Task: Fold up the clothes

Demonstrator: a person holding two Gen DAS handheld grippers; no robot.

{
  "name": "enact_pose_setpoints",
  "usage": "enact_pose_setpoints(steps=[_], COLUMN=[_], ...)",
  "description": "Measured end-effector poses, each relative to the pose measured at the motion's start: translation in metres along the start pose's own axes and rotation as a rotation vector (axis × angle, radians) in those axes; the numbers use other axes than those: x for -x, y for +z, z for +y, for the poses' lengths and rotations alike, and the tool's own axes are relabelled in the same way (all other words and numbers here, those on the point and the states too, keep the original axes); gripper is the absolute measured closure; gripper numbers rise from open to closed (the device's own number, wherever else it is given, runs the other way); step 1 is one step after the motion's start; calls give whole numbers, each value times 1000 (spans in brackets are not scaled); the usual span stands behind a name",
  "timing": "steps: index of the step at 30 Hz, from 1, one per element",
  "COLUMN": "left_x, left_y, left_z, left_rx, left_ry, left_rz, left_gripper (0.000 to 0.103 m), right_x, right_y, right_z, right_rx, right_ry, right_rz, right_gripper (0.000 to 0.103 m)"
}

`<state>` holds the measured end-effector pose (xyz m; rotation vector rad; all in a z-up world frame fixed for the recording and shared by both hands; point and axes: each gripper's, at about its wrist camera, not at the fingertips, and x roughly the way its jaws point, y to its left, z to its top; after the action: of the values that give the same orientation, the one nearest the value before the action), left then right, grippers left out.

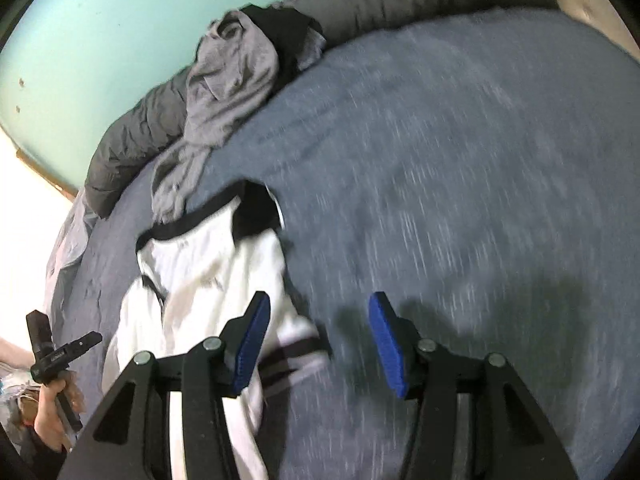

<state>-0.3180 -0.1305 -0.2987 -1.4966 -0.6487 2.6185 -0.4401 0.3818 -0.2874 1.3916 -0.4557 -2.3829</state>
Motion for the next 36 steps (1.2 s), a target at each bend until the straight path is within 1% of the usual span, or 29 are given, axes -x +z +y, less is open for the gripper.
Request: enact_pose_setpoints(steps=[2,6,8,9,11,12,13,14,15,16,17,18,19,20,22,26,28,32,36], left_x=[3,4,4,4,5,5,5,3,2,0,-1,-1,0,2,8,28,39,44,44], left_y=[-14,-33,-39,-42,-46,-47,-47,-48,-49,-49,-50,-50,-50,-49,-47,-35,-25,0,21], left_z=[8,19,23,23,22,21,20,19,19,18,18,17,16,15,16,28,35,54,73], left_rx=[22,57,67,60,45,40,35,28,25,23,20,10,0,-9,-17,20,22,46,78], left_ry=[-16,-28,-38,-38,-40,-43,-46,-49,-51,-54,-56,-54,-55,-57,-54,-58,-38,3,35], left_rz=[17,29,34,36,34,34,33,39,45,50,54,52,48,44,27,-23,-43,-43,-27], left_gripper=[42,42,42,42,43,44,52,64,71,85,92,93,99,101,101,101,101,101,101], right_x=[-7,-15,-21,-22,-23,-24,-25,-26,-27,-26,-25,-23,-20,-16,-5,21,37,64,79], right_y=[-10,-20,-24,-25,-27,-26,-27,-27,-27,-27,-26,-25,-24,-22,-17,-7,-2,8,15], right_z=[-2,0,6,8,13,16,19,21,24,26,28,29,30,29,24,9,-2,-29,-51], right_rx=[-14,-26,10,25,57,71,84,92,100,111,117,117,118,111,85,57,41,1,-35], right_ry=[13,37,13,1,-3,-11,-25,-26,-30,-37,-38,-39,-40,-37,-27,-38,-50,-89,-135], right_rz=[24,43,61,64,58,59,59,62,65,65,62,52,43,27,-7,-61,-91,-131,-153], right_gripper=[51,51,55,61,79,90,92,95,98,99,99,100,100,100,100,100,100,100,100])
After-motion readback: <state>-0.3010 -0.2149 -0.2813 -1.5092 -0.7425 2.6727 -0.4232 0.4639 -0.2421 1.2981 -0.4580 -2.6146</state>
